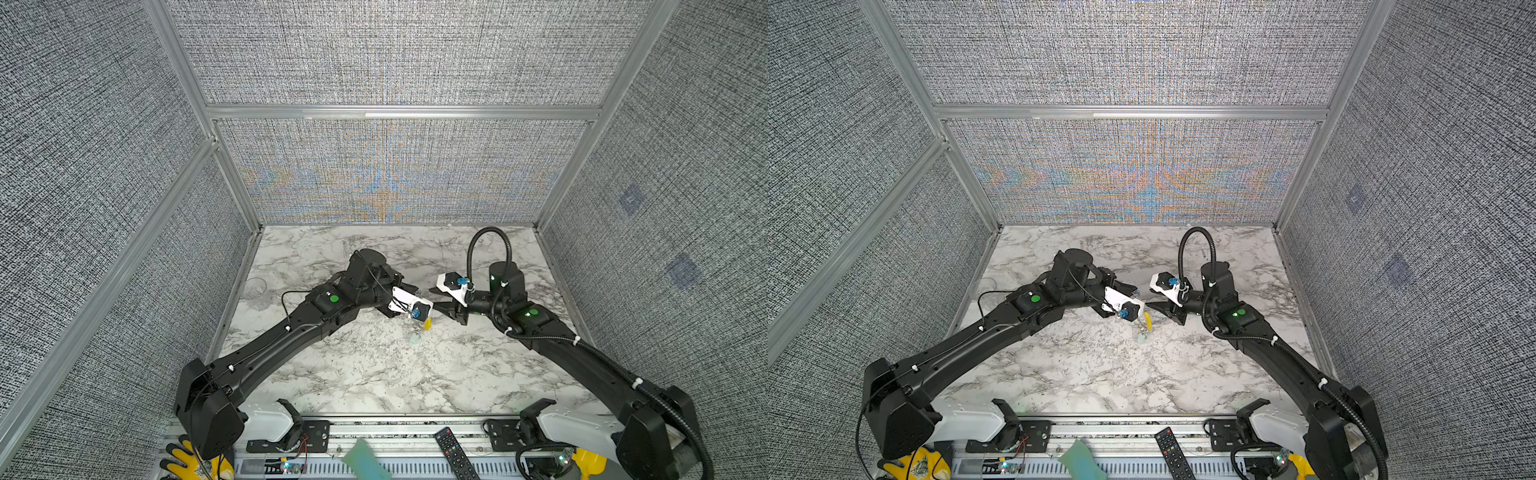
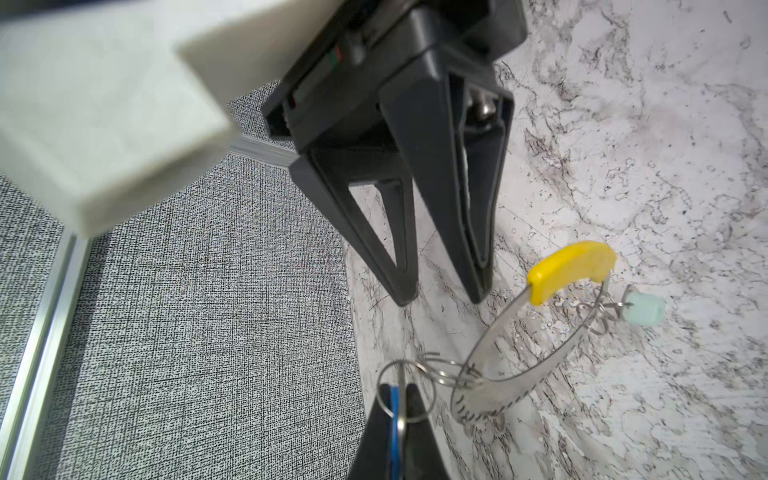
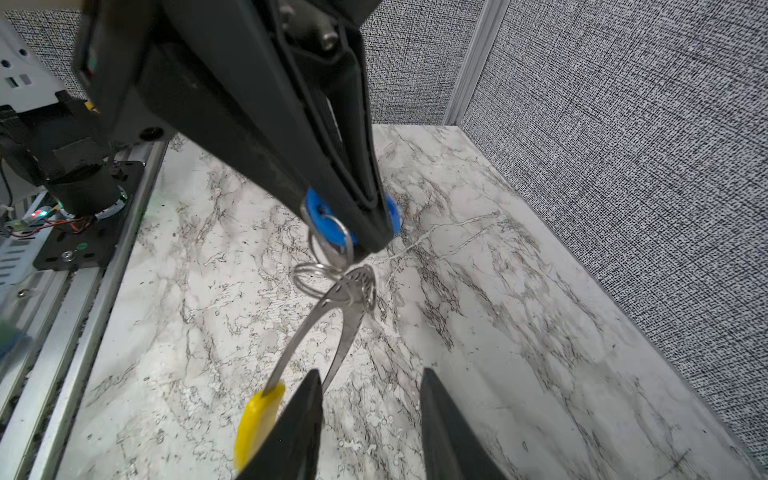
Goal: Remove the keys from the keyring
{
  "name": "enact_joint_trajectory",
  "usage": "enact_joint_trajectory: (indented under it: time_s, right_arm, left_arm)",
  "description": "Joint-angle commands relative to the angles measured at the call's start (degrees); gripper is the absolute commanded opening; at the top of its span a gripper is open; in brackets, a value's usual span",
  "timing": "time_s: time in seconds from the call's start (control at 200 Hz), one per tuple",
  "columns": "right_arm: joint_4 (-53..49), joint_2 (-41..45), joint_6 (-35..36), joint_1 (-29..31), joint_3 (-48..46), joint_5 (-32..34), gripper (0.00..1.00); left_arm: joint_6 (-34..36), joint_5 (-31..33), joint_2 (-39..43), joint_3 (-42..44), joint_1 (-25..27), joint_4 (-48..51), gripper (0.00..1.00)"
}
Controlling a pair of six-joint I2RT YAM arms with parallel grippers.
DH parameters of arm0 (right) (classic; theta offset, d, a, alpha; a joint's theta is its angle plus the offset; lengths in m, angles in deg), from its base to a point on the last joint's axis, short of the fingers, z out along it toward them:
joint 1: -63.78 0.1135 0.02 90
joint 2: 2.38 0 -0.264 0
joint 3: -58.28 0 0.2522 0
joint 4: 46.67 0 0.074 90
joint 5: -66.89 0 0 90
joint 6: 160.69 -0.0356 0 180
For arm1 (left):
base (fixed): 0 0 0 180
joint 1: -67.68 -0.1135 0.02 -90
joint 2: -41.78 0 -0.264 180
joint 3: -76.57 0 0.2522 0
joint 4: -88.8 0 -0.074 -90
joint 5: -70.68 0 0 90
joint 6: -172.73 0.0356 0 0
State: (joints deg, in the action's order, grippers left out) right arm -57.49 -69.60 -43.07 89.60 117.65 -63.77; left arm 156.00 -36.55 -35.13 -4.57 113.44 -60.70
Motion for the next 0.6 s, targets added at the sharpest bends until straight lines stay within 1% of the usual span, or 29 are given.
enact_joint_trajectory:
  time_s: [0.0,0.13,0.27,0.53,0.59]
  right_arm:
    - [9.2,-0.7,-3.5,0.3,-0.8,-2.2,0.38]
    - [13.2,-1.2,-5.9,0.9,-2.1,-4.0,0.37]
    - [17.5,-1.0,-8.9,1.1,-3.7,-7.5,0.37]
    - [16.5,-1.6,-9.1,1.1,-3.6,-10.1,0.37]
    - [17.0,-1.9,-9.1,1.1,-3.6,-10.4,0.36]
  left_arm:
    - [-0.8,-1.0,0.1,0.0,0.1,-2.2,0.0]
    - [-1.3,-1.0,0.0,0.2,0.3,-2.5,0.0]
    - [-1.6,-1.0,-0.1,0.4,0.4,-2.7,0.0]
    - [-1.9,-0.9,-0.2,0.6,0.6,-3.1,0.0]
    - [-1.9,-0.9,-0.2,0.6,0.6,-3.0,0.0]
